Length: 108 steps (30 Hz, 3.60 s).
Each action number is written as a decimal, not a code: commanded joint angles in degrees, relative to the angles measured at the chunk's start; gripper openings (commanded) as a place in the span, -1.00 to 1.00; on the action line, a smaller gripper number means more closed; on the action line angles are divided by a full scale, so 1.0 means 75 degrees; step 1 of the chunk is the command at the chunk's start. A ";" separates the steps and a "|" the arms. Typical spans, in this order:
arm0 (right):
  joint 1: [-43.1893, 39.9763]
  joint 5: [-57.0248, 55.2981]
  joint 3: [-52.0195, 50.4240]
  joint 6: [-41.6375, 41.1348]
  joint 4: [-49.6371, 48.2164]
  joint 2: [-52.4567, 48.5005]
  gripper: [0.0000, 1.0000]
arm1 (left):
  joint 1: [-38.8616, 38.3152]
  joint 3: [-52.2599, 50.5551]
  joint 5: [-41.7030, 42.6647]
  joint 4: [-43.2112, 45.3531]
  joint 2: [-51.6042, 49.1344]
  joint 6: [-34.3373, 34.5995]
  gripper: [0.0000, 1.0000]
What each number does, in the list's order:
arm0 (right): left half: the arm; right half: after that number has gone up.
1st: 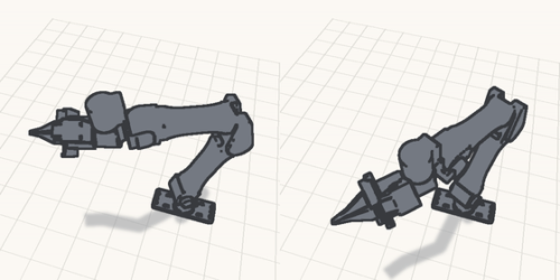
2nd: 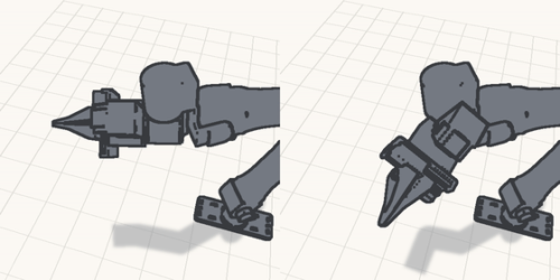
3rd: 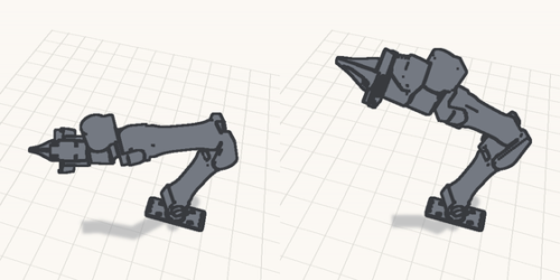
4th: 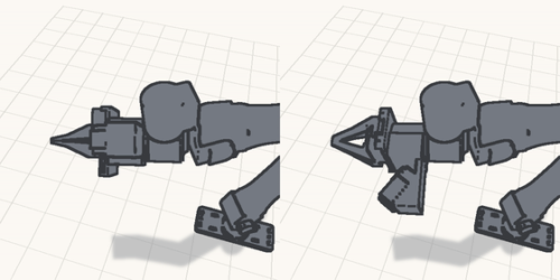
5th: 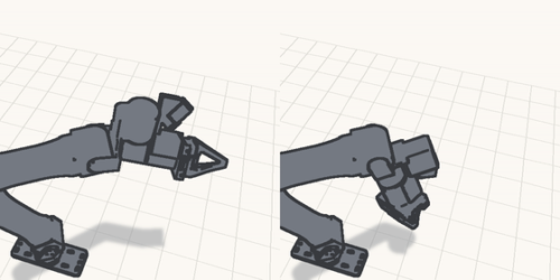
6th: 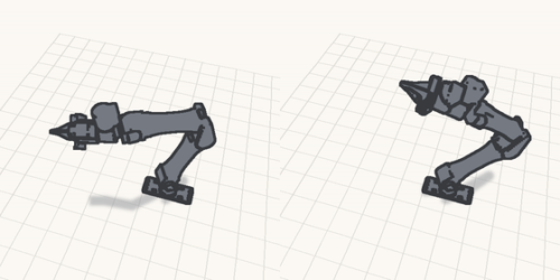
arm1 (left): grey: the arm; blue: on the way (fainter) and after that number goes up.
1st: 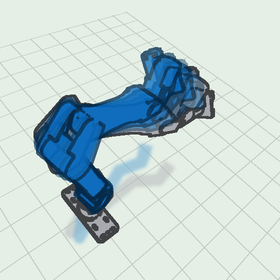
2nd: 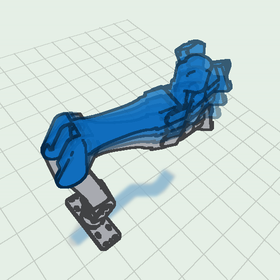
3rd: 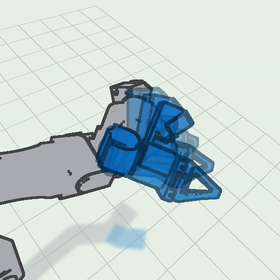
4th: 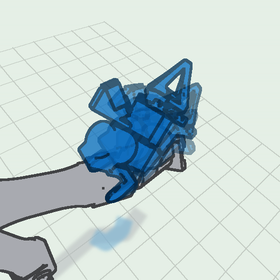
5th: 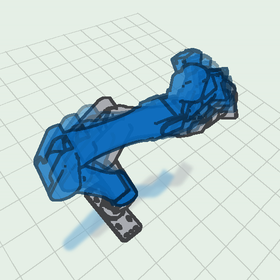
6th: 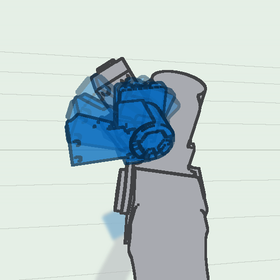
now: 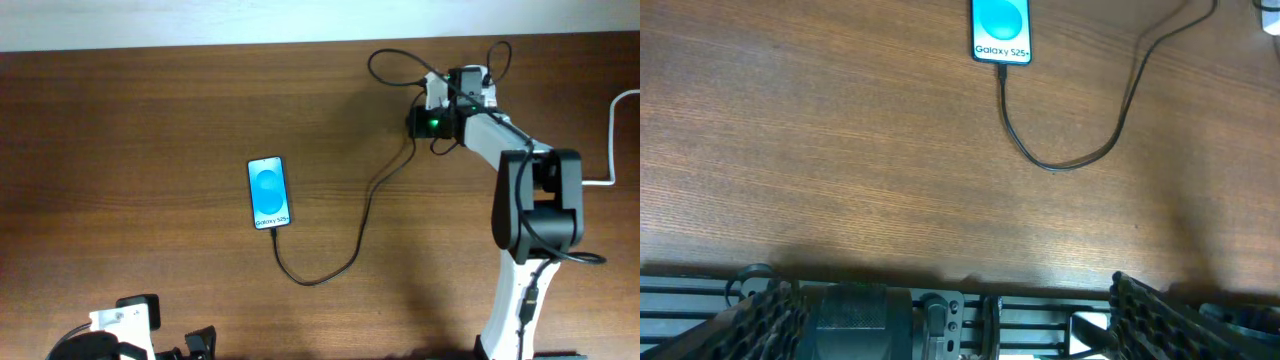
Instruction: Plug charger to phone and switch on socket
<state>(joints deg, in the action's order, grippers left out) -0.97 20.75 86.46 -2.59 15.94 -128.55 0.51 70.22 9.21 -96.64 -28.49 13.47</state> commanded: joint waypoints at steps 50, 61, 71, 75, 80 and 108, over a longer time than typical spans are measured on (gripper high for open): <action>-0.0810 -0.1886 -0.0294 -0.1180 0.6956 1.2161 0.78 | 0.0003 -0.0026 0.0055 0.0009 0.0052 0.0105 0.99; -0.0807 -0.1883 -0.0297 -0.1174 0.8725 1.2252 0.97 | 0.0003 -0.0026 0.0055 0.0009 0.0052 0.0105 0.99; -0.0807 -0.1827 -0.0294 -0.0656 0.9748 1.2520 0.97 | 0.0003 -0.0026 0.0055 0.0009 0.0052 0.0105 0.99; -0.0807 -0.1830 -0.0294 -0.0659 1.0742 1.2925 0.97 | 0.0003 -0.0026 0.0055 0.0009 0.0052 0.0105 0.99; -0.0810 -0.1836 -0.0312 -0.0659 1.0847 1.3207 0.97 | 0.0003 -0.0026 0.0055 0.0009 0.0052 0.0105 0.99; -0.0807 -0.1830 -0.0312 -0.0659 1.0853 1.4242 0.97 | 0.0003 -0.0026 0.0055 0.0009 0.0052 0.0105 0.99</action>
<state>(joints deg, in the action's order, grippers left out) -7.44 7.31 84.31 -7.73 96.97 -25.41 0.51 70.17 9.21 -96.64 -28.47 13.50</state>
